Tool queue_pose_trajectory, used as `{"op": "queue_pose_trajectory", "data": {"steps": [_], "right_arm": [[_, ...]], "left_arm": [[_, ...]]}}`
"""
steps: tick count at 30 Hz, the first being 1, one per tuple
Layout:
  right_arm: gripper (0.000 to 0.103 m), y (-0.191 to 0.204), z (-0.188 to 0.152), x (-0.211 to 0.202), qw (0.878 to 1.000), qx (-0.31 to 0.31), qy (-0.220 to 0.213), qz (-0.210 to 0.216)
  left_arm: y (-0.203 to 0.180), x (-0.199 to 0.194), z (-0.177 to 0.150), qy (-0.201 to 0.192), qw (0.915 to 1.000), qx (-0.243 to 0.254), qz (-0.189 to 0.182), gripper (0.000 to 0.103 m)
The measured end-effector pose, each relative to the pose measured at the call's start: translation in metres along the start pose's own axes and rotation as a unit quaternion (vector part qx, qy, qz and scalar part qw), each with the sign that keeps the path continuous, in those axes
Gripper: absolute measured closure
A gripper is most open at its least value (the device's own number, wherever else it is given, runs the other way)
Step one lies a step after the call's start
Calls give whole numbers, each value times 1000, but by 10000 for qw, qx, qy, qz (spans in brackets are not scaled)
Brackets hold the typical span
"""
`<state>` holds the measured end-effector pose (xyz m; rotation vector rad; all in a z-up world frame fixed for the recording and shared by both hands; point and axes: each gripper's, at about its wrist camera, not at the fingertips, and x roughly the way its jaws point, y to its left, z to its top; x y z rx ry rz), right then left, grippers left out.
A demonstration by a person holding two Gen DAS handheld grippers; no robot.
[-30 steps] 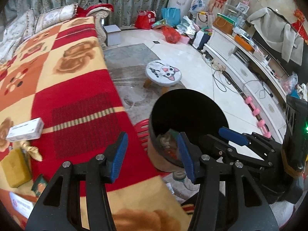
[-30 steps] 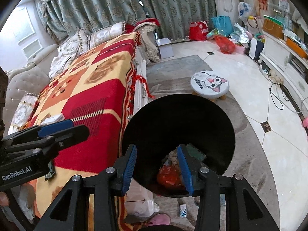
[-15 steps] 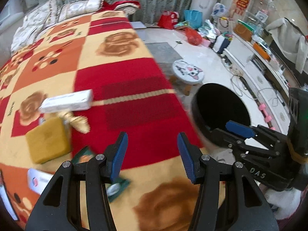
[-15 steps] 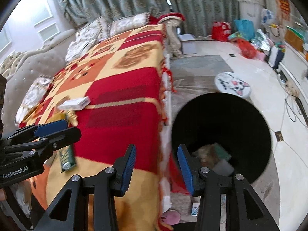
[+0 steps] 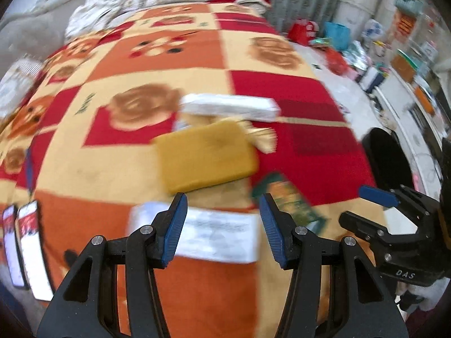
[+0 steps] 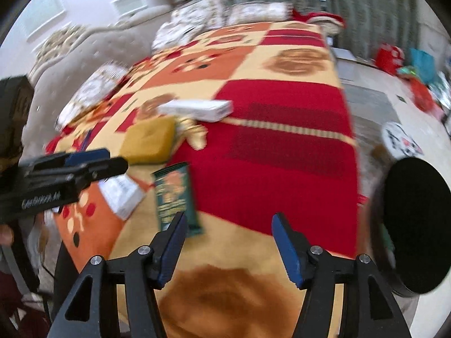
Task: Collect trash
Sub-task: 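Bring both open tools back to the trash on the blanket, then grasp the white LEVAMLODIPINE box with the left tool while the right tool grasps the green biscuit packet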
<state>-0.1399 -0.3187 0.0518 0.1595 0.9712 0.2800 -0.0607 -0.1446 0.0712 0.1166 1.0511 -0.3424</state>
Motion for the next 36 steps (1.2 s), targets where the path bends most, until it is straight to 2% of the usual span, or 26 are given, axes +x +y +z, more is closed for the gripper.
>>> {"op": "queue_pose_trajectory", "data": {"steps": [5, 8, 11, 13, 14, 16, 21, 23, 24, 28, 32, 34, 36], "right_arm": [[43, 29, 7, 29, 9989, -413, 227, 54], [43, 37, 13, 47, 9978, -574, 324, 23], [43, 38, 15, 61, 9965, -704, 400, -204], [43, 37, 16, 60, 9963, -779, 256, -248], [44, 36, 16, 61, 9962, -792, 225, -286], [53, 31, 21, 61, 9968, -722, 147, -316], [53, 35, 40, 62, 9987, -496, 12, -102], [47, 43, 46, 64, 9987, -495, -44, -86], [42, 47, 49, 65, 9985, -534, -57, -69], [42, 66, 55, 79, 9958, -878, 38, -250], [41, 80, 45, 76, 9935, -1123, 178, 0], [42, 89, 33, 71, 9918, -1185, 329, 353], [42, 96, 24, 65, 9899, -1310, 331, 435]], "left_arm": [[48, -6, -18, 122, 9991, -356, 198, 51], [63, -5, -31, 260, 9983, -414, 309, 51], [70, 3, -41, 451, 9974, -483, 298, 51], [72, 9, -47, 558, 9967, -521, 285, 51], [71, 12, -49, 608, 9964, -535, 266, 51], [71, 16, -51, 661, 9960, -560, 219, 51], [75, 25, -41, 599, 9954, -723, 182, 51], [79, 31, -35, 603, 9948, -812, 124, 51], [81, 33, -32, 604, 9946, -840, 105, 51], [85, 37, -22, 566, 9947, -859, 77, 51], [93, 35, -15, 530, 9936, -1001, -36, 51], [98, 32, -12, 494, 9930, -1073, -93, 51], [101, 28, -10, 468, 9923, -1138, -164, 51]]}}
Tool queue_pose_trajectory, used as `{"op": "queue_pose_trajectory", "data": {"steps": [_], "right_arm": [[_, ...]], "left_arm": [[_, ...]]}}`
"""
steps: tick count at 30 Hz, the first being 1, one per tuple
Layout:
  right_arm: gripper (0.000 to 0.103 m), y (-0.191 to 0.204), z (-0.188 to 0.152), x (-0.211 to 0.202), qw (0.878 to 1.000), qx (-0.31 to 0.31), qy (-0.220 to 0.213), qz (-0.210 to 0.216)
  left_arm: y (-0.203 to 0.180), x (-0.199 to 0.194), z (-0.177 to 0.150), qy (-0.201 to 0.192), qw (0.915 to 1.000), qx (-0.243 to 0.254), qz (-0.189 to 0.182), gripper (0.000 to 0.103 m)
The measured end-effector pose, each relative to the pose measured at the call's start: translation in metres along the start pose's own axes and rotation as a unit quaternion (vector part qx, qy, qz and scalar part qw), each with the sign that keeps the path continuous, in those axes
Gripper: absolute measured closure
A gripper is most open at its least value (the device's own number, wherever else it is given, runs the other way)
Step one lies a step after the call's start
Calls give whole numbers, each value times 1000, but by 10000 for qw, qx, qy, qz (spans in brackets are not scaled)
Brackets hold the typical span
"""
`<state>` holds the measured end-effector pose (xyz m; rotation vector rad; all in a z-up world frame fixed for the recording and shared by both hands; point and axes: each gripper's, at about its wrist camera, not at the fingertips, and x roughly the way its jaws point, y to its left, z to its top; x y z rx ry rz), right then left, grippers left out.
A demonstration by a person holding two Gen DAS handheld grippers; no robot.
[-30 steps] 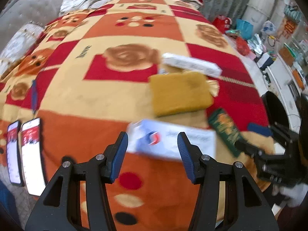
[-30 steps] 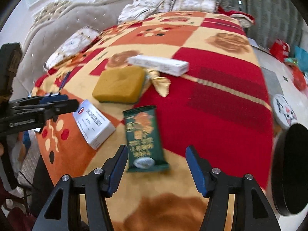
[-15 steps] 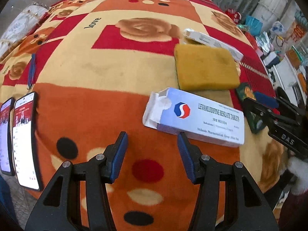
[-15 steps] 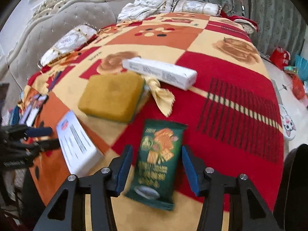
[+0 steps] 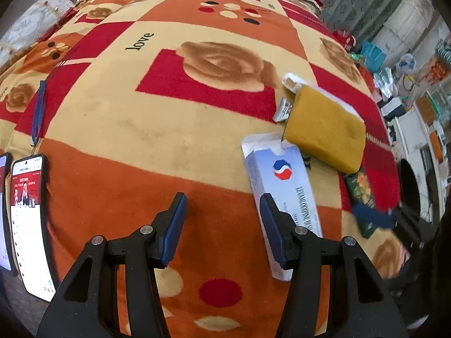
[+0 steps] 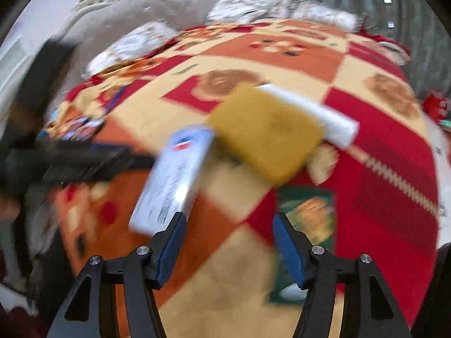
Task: Collect trash
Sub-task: 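Grasp the white LEVAMLODIPINE box with the left tool while the right tool grasps the green biscuit packet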
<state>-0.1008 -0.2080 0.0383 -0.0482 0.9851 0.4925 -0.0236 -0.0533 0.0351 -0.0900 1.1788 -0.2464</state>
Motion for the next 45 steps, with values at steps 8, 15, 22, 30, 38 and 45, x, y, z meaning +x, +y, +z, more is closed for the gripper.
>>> {"op": "queue_pose_trajectory", "data": {"steps": [8, 15, 22, 30, 38, 45], "right_arm": [[35, -53, -16, -38, 9943, 779, -359, -636], [35, -51, -18, -14, 9932, 645, -169, -957], [64, -57, -25, -11, 9940, 655, -324, -808], [64, -63, -33, -42, 9928, 741, -579, -737], [64, -75, -42, -69, 9897, 964, -792, -697], [64, -83, -51, -91, 9863, 1109, -960, -756]], "left_arm": [[-24, -14, -8, -87, 9993, 59, -366, 46], [-50, 8, -14, -76, 9999, 111, -46, 46], [-63, 23, -15, -132, 9996, 188, 162, 46], [-69, 3, -25, -330, 9986, 390, 106, 49], [-89, -23, -36, -528, 9962, 695, -12, 49], [-118, -45, -42, -746, 9922, 970, -256, 49]]}}
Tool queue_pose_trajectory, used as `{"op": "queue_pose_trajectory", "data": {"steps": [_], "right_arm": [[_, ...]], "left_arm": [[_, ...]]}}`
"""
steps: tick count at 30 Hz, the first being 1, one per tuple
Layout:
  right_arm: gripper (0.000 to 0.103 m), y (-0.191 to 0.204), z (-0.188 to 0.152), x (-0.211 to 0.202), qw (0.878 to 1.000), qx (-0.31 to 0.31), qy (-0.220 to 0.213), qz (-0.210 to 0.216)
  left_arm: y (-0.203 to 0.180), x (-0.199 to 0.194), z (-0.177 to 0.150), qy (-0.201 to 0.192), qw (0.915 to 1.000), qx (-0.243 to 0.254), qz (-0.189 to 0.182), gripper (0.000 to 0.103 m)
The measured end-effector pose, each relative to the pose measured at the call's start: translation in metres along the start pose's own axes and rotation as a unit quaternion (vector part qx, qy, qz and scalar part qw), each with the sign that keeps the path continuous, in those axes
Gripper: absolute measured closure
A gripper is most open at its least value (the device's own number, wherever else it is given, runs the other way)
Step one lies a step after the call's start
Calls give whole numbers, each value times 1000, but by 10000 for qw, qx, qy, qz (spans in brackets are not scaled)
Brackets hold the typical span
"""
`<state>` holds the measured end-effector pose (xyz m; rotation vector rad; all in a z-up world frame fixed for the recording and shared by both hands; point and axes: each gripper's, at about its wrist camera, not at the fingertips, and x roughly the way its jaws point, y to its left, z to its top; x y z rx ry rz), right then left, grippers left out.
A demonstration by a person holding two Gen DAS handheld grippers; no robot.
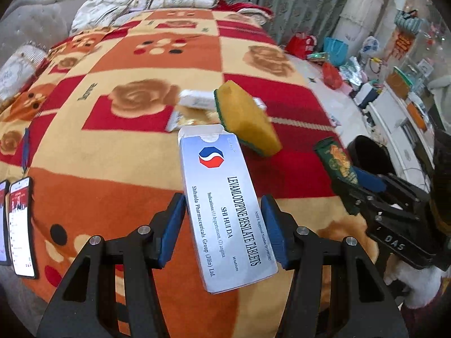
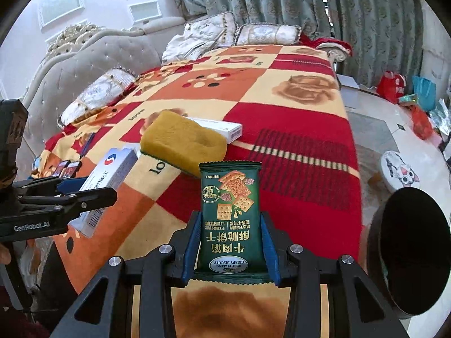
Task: Collect trash
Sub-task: 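Carry the LEVAMLODIPINE box and biscuit packet over the black bin and open both tools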
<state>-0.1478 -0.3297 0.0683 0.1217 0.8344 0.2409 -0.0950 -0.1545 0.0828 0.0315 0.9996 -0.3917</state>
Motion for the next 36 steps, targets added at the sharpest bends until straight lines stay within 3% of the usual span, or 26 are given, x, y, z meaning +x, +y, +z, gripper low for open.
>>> {"op": "queue_pose_trajectory", "data": {"steps": [18, 36], "right_arm": [[64, -55, -18, -56, 9967, 561, -335, -491], [64, -99, -33, -86, 9904, 957, -416, -904]], "left_arm": [[-83, -5, 13, -62, 9955, 718, -619, 49], [-144, 32, 21, 243, 9896, 1044, -960, 49]]}}
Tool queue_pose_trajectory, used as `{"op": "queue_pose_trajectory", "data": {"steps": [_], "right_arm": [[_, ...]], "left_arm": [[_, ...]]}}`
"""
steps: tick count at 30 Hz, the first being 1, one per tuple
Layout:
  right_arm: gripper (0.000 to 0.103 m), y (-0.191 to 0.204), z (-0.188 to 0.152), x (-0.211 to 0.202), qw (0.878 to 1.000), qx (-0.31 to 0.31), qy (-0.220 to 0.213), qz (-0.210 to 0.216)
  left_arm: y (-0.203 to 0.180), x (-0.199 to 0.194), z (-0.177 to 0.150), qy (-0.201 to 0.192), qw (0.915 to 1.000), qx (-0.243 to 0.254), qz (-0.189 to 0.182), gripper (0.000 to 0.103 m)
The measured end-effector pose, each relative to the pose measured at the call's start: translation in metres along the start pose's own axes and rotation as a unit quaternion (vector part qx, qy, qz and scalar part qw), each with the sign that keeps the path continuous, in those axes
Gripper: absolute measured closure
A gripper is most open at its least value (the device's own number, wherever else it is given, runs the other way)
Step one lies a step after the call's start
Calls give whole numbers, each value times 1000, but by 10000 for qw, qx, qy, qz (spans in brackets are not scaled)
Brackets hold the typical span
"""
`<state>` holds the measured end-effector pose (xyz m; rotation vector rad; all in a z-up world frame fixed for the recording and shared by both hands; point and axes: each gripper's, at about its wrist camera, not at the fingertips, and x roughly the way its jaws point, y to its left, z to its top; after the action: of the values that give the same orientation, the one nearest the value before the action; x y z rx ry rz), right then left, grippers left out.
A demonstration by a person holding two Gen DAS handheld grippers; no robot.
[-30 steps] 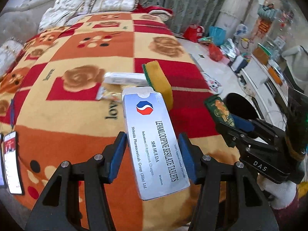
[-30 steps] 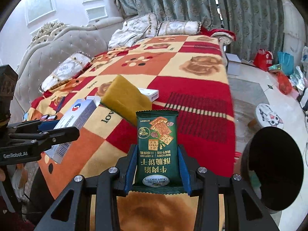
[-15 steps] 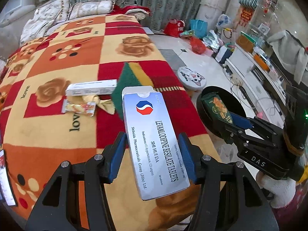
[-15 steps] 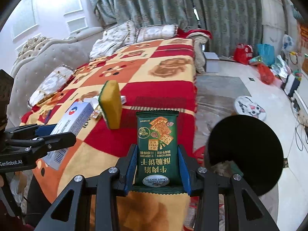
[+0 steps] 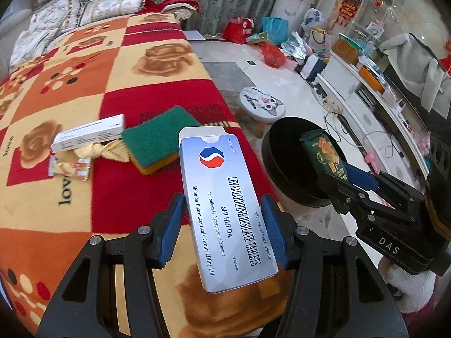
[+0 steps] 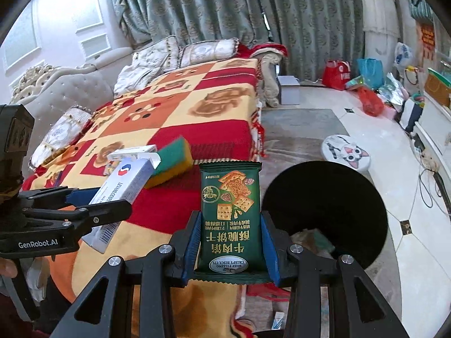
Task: Collect trash
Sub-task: 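Carry the LEVAMLODIPINE box and biscuit packet over the black bin and open both tools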
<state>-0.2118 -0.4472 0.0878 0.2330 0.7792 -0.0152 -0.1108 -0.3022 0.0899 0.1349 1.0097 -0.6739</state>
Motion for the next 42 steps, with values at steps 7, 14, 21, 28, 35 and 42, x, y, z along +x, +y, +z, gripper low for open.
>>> {"op": "queue_pose_trajectory", "data": {"steps": [7, 14, 21, 28, 35, 42], "right_arm": [[64, -25, 2, -4, 9996, 177, -29, -195], [64, -54, 9, -7, 9984, 368, -83, -423], [64, -87, 8, 3, 9962, 629, 35, -607], [64, -111, 7, 18, 9938, 868, 169, -668], [64, -121, 6, 31, 9919, 960, 294, -777], [57, -128, 5, 34, 9900, 1066, 320, -870]], "left_arm": [[-19, 4, 18, -66, 9994, 84, -319, 49], [-47, 19, 40, -44, 9974, 185, -700, 49], [-76, 53, 56, 206, 9944, 264, -999, 49], [-89, 84, 67, 384, 9932, 265, -1066, 49], [-89, 98, 73, 411, 9929, 238, -1094, 48], [-88, 101, 75, 445, 9923, 167, -1146, 46]]}}
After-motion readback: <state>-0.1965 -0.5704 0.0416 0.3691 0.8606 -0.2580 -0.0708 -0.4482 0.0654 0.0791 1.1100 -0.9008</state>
